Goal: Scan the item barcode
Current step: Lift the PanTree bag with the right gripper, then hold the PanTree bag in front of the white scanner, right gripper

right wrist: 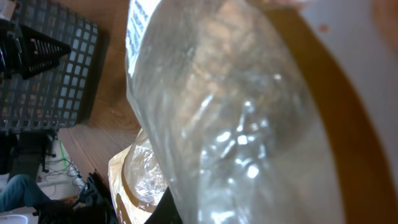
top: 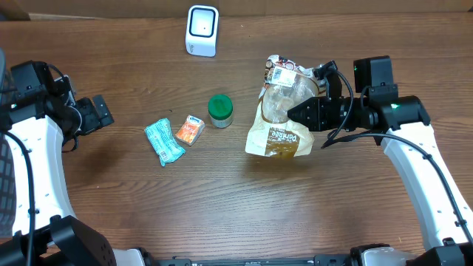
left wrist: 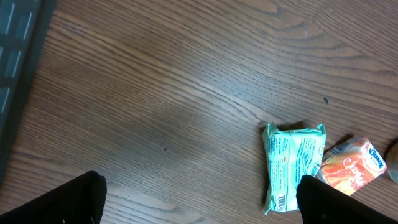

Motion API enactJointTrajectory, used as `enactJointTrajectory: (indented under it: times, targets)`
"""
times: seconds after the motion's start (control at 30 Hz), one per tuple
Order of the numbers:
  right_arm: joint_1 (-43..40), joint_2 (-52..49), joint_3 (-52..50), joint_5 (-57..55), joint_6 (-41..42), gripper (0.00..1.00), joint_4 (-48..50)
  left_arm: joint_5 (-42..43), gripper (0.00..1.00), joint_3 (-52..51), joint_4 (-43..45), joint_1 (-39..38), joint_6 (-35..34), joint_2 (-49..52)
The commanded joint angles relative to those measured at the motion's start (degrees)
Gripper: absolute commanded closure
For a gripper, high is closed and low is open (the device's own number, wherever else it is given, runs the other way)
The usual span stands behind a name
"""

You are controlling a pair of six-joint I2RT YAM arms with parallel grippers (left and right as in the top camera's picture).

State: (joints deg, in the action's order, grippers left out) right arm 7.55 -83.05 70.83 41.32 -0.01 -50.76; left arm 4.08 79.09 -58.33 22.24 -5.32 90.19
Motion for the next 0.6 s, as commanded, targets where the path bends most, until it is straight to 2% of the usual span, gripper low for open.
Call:
enactJointTrajectory:
  times: [0.0, 0.43, 0.57]
  targets:
    - [2.14, 1.18, 1.05, -2.32, -0.50, 0.96, 0.00, -0.15, 0.00, 0.87, 0.04, 0.24, 1.51, 0.17]
    - [6.64, 1.18, 1.16, -3.13, 0.00, 0.96, 0.04, -0.17, 0.00, 0.87, 0.04, 0.24, 1.53, 0.17]
    - [7.39, 1.01, 4.52, -3.96, 2.49, 0.97, -1.75, -0.17, 0.00, 0.87, 0.04, 0.24, 1.53, 0.17]
